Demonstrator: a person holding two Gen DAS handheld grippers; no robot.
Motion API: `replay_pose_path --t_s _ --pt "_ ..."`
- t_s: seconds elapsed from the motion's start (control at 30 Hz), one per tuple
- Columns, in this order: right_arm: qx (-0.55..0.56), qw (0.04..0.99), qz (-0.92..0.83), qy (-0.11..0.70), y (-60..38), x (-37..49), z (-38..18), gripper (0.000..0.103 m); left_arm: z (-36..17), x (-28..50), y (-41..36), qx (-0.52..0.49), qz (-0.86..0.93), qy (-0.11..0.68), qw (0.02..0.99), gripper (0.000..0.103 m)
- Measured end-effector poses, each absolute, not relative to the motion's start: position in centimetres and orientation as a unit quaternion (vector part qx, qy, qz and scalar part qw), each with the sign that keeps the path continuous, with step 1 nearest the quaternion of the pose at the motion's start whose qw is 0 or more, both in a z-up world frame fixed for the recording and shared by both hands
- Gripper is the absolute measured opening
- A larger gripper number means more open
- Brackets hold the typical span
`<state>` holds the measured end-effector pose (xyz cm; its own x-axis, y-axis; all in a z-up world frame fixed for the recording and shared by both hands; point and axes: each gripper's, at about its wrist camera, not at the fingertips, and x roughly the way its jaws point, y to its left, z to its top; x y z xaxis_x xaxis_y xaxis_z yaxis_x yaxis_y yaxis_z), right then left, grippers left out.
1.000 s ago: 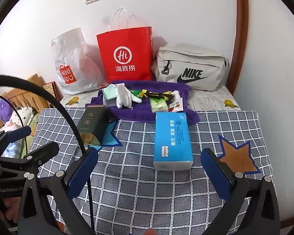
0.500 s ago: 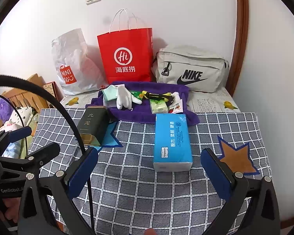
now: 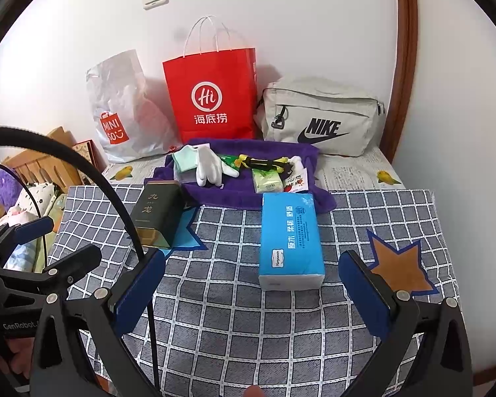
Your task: Organize soft objects
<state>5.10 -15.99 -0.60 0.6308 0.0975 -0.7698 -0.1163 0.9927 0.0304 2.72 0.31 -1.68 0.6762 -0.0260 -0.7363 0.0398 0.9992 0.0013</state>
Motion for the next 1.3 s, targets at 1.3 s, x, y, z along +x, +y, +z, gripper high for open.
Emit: replay_pose_path --t_s 1.3 --pt "-0.014 0.904 0.068 0.423 -15.96 4.93 -0.57 0.103 -1.63 2.84 0.66 0.004 -0.019 0.401 0.916 0.103"
